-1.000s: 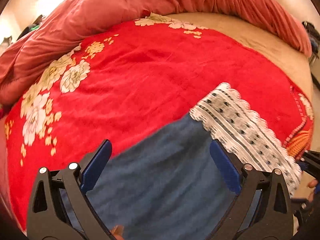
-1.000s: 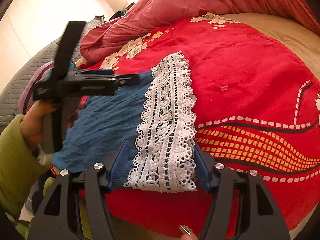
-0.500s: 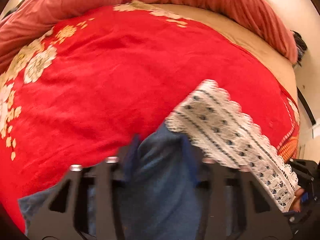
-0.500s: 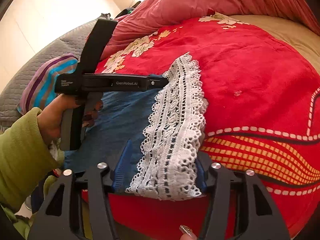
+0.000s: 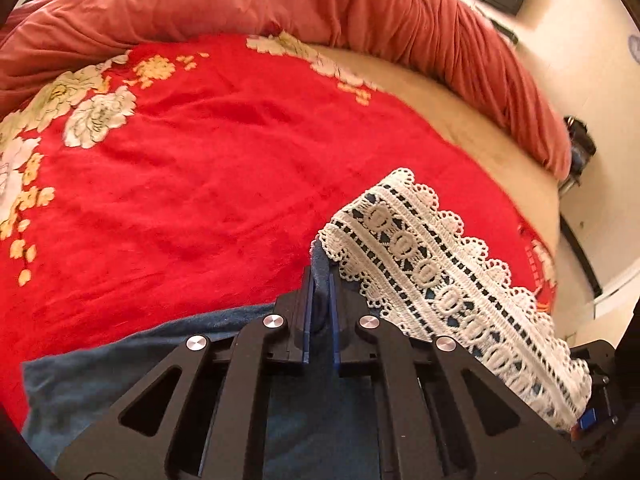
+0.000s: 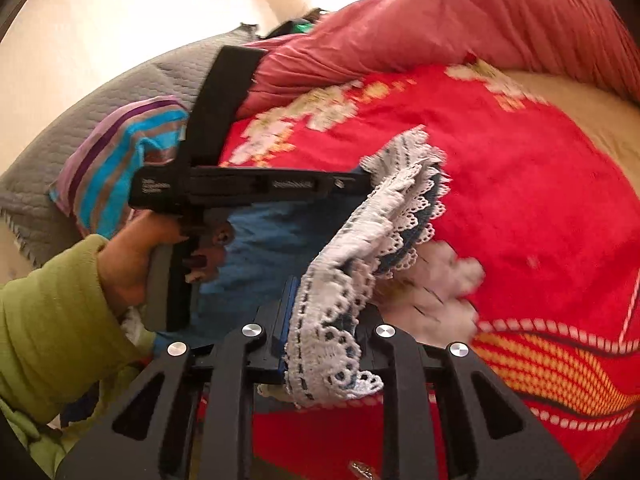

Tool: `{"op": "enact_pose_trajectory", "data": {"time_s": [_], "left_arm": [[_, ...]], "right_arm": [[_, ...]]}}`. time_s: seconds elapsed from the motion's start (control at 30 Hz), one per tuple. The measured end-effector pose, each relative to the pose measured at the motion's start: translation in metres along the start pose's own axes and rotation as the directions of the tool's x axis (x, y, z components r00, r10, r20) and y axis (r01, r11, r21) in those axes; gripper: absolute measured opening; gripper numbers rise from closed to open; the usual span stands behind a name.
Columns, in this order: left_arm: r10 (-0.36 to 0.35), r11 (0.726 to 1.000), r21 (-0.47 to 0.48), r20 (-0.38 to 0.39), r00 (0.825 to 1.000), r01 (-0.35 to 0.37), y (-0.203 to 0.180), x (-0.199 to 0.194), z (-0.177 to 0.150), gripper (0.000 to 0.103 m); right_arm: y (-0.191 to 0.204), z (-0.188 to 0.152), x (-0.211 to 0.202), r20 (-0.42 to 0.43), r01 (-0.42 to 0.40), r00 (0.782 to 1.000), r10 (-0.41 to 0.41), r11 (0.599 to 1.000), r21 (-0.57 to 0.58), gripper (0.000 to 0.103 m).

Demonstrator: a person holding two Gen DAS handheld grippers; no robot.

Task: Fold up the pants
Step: 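Lift the lace-hemmed leg over the other leg with both grippers, then open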

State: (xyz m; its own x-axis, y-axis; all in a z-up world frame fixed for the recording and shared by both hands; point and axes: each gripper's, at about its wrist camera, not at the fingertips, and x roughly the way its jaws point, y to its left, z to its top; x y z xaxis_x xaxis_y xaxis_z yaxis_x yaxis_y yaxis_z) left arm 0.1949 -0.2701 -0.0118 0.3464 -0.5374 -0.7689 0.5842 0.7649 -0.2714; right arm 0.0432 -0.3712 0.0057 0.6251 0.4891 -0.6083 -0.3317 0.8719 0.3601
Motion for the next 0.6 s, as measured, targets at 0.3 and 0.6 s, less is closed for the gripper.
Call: {"op": "enact_pose_trajectory", "data": {"time_s": [0.3, 0.6], "left_arm": [[-0.040, 0.987, -0.146, 0.129, 0.991, 0.059, 0.048, -0.061, -0.016, 0.001], [0.082, 0.944, -0.330, 0.199, 0.977, -0.012, 0.125, -0.121, -0.066, 0.015]], "right_arm": [[0.078, 0.031, 0.021, -0.027, -0.075, 0.997, 0.071, 0.978, -0.197, 0.020], [0.151, 0.026, 0.074, -0.148, -0.161, 0.982, 0.117, 0.932, -0.326, 0.020]]}}
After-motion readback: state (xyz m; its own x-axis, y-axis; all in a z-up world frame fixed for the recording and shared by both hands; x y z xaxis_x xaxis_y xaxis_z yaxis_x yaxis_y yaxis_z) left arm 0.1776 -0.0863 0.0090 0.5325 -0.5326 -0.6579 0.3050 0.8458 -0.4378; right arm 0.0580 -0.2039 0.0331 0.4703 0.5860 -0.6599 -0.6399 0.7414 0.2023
